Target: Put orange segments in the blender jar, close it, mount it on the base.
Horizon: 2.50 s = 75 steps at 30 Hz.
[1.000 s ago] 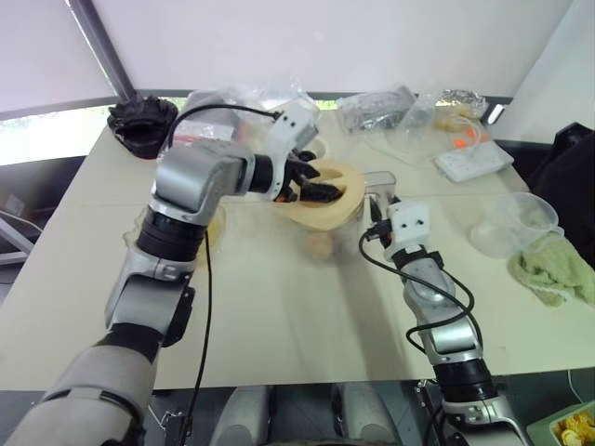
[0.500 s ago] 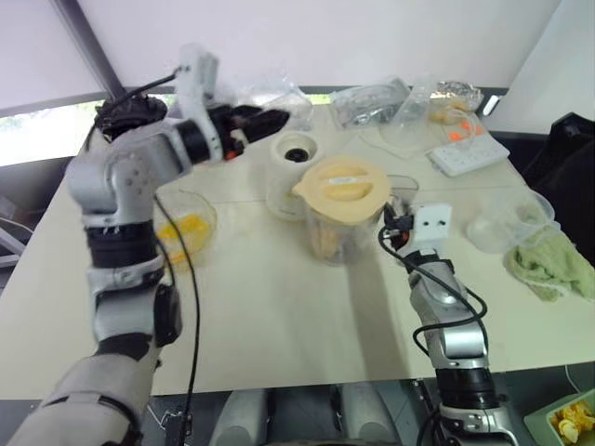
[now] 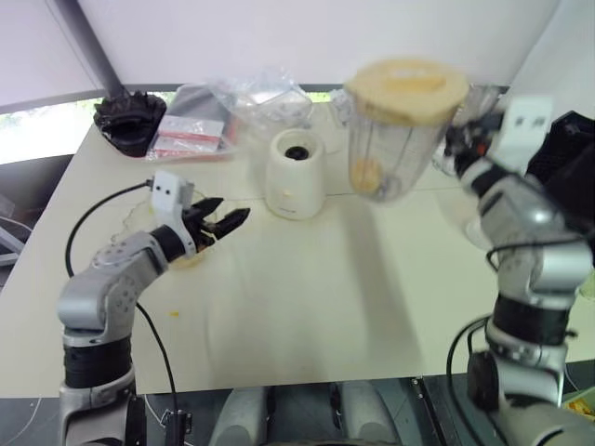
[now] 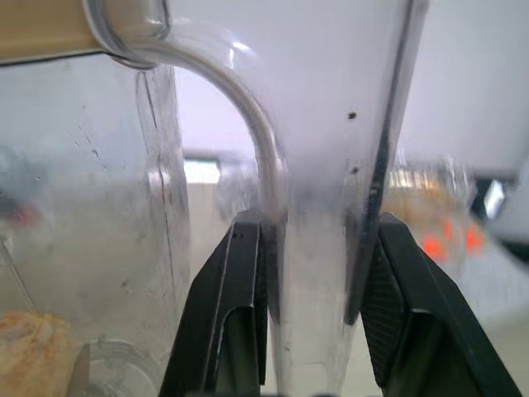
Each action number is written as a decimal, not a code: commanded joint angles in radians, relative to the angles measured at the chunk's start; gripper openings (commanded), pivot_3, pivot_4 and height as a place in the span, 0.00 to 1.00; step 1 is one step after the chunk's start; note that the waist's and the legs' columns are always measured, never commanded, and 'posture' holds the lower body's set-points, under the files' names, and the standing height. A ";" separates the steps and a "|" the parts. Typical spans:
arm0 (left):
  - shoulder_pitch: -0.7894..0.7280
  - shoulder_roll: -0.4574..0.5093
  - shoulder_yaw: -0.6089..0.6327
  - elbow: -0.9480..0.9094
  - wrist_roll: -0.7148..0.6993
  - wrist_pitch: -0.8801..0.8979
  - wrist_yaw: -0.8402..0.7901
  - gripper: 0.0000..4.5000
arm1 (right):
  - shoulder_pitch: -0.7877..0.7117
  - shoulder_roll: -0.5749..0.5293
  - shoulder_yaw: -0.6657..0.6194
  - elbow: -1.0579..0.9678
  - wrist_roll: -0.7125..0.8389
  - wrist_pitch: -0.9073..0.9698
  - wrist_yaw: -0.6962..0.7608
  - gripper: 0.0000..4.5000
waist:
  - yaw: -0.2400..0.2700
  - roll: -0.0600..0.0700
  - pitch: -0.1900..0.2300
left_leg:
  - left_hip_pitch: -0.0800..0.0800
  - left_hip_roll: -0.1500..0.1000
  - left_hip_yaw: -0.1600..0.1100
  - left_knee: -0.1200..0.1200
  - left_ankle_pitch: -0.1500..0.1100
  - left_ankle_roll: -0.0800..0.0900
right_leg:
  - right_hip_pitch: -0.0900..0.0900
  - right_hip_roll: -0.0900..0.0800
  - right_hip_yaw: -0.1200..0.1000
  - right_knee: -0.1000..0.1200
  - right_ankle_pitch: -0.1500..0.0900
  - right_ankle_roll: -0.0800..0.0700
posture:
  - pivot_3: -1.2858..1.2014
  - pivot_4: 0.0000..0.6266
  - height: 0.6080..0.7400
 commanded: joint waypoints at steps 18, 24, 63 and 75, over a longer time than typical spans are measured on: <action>0.227 -0.036 -0.052 -0.239 -0.026 -0.074 0.132 0.83 | -0.504 0.248 0.129 0.809 -0.088 -0.480 0.042 0.20 | 0.006 0.000 0.000 | -0.002 0.000 0.000 -0.002 0.000 0.001 | -0.002 -0.003 0.000 0.000 0.001 0.000 | 0.52 0.24 1.00; 0.230 -0.031 -0.079 -0.246 -0.014 -0.089 0.155 0.83 | -0.518 0.241 0.137 0.949 -0.126 -0.583 0.048 0.20 | -0.001 0.000 0.000 | -0.002 0.000 0.001 -0.002 0.000 0.000 | -0.002 -0.002 0.000 0.000 0.001 0.000 | 0.52 0.24 1.00; 0.257 0.043 -0.065 -0.263 -0.046 -0.139 0.117 0.84 | 0.317 -0.122 0.194 0.039 0.014 -0.330 0.591 0.97 | 0.001 -0.001 0.000 | 0.000 0.000 0.001 0.001 0.000 0.000 | 0.001 -0.001 0.000 0.000 0.001 0.000 | 0.52 0.24 1.00; 0.317 0.199 0.116 -0.378 -0.206 -0.079 0.025 0.84 | 0.544 -0.477 -0.093 -0.104 0.407 -0.077 0.959 0.97 | 0.007 -0.002 0.000 | 0.001 0.003 0.001 0.003 0.000 0.000 | 0.004 -0.001 0.000 -0.002 -0.002 -0.004 | 0.52 0.24 1.00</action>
